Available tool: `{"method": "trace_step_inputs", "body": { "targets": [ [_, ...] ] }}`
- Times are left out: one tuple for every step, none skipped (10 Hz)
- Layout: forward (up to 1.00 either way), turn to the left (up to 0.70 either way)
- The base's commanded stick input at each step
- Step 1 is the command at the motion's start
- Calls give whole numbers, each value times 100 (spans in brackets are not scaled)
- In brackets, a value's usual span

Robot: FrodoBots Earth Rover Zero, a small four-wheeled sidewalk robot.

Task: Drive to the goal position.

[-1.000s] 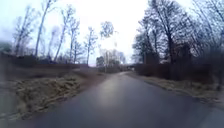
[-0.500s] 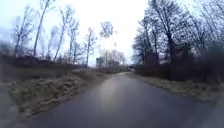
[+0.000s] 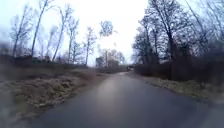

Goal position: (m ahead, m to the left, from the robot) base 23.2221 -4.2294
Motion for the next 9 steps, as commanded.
{"method": "trace_step_inputs", "body": {
  "targets": [
    [70,0],
    [70,0],
    [70,0],
    [70,0],
    [70,0],
    [70,0],
    [70,0],
    [70,0],
    [70,0]
  ]
}}
